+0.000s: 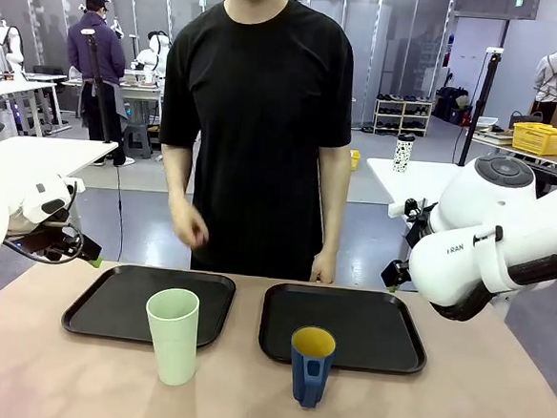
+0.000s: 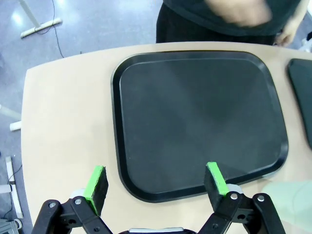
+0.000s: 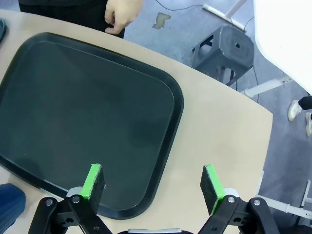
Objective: Sort and store the cups by type.
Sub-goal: Pick up the Reusable plastic cup.
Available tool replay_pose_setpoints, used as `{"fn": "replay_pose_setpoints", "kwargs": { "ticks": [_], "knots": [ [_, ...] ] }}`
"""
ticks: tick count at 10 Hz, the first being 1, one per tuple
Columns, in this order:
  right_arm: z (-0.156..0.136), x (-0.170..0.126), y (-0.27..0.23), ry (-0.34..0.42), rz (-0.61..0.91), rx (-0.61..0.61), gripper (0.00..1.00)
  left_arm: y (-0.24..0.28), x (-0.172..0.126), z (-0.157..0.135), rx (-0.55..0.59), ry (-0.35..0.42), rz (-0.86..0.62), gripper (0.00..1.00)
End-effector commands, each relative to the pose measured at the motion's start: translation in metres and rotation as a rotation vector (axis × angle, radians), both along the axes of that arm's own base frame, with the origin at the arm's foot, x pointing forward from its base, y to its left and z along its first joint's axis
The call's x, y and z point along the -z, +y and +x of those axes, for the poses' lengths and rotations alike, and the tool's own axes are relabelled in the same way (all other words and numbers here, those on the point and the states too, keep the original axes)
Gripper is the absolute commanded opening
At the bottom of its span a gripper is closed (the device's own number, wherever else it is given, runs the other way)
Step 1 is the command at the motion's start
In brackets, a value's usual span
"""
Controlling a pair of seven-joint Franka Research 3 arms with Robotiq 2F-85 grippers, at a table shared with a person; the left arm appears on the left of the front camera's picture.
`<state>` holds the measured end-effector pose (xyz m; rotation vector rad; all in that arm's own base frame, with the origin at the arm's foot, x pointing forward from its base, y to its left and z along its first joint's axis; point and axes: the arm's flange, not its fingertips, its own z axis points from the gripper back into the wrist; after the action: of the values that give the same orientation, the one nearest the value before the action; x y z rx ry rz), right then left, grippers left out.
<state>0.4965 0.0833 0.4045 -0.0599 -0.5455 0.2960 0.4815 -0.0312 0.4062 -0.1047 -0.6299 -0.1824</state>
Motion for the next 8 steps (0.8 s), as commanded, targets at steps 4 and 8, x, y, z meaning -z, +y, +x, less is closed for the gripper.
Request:
{"fn": "replay_pose_setpoints", "kwargs": {
  "ticks": [4,8],
  "knots": [
    [0.0,0.0004,0.0008,0.0,0.0,-0.002,1.0,-0.002,-0.0018,-0.0001,0.0,-0.003,-0.002,1.0],
    [0.0,0.0004,0.0008,0.0,0.0,-0.002,1.0,-0.002,-0.0018,-0.0001,0.0,-0.003,-0.002,1.0]
  ]
}}
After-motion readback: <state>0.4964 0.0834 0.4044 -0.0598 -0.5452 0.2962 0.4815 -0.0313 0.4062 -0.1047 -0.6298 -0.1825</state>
